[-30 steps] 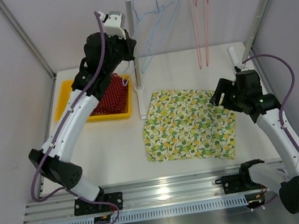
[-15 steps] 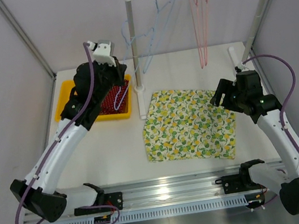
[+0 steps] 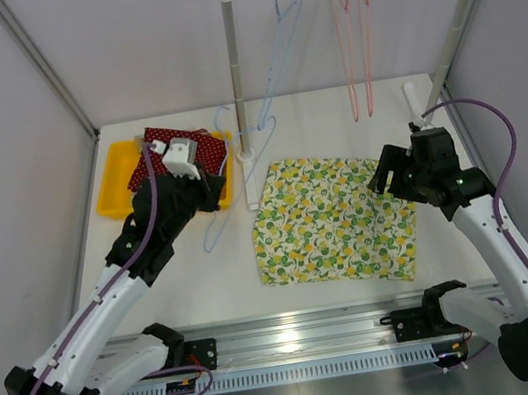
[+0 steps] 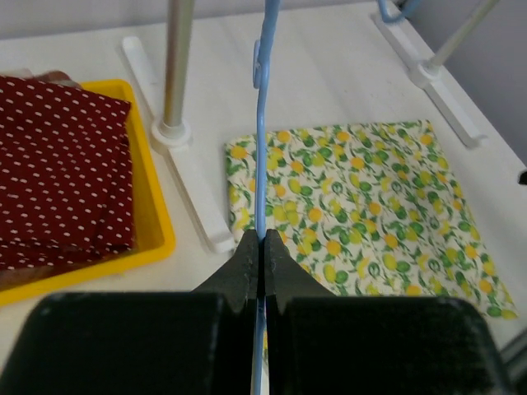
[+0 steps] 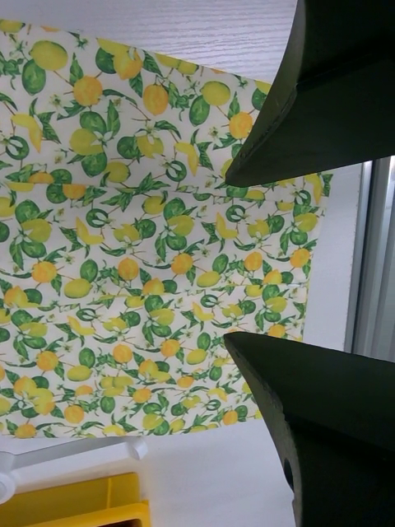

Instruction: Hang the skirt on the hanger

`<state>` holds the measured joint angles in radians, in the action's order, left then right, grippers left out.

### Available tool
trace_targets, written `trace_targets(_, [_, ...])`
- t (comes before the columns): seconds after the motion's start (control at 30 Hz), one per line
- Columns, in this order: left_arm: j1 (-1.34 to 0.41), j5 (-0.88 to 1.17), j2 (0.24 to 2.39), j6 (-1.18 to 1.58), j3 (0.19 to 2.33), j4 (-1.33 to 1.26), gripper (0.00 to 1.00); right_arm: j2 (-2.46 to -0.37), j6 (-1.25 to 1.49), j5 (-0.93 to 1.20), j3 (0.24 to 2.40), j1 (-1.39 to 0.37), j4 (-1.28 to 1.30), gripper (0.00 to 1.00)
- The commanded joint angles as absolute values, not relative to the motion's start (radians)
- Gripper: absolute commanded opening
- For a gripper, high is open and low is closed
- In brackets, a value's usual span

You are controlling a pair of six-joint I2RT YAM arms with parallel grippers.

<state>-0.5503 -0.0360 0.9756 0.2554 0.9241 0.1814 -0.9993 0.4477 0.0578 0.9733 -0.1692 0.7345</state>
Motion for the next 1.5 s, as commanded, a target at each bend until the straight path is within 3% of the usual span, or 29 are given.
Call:
trace_targets(0.0, [-0.581,0.084,0.904,0.310,0.864,0.112,0.00,-0.965,0.449,0.028,1.005,-0.205,0.744,0.78])
trace_targets(0.23, [-0.724,0.208,0.862,0.356,0.701,0.013,0.00,-0.943,0.466,-0.063,1.064,-0.360,0.805,0.78])
trace_targets(0.5, [-0.897,0.303,0.972,0.429,0.557,-0.247,0.00,-0.908,0.503,-0.155,1.095,-0.508,0.883,0.77])
trace_targets(1.0, [-0.916,0.678,1.397,0.474,0.606,-0.635,0.00,-0.821,0.641,-0.227,0.985,-0.750,0.899,0.69])
trace_targets(1.47, [-0.904,0.769,1.569,0.469,0.649,-0.678,0.00,-0.779,0.710,-0.215,0.838,-0.818,0.871,0.64])
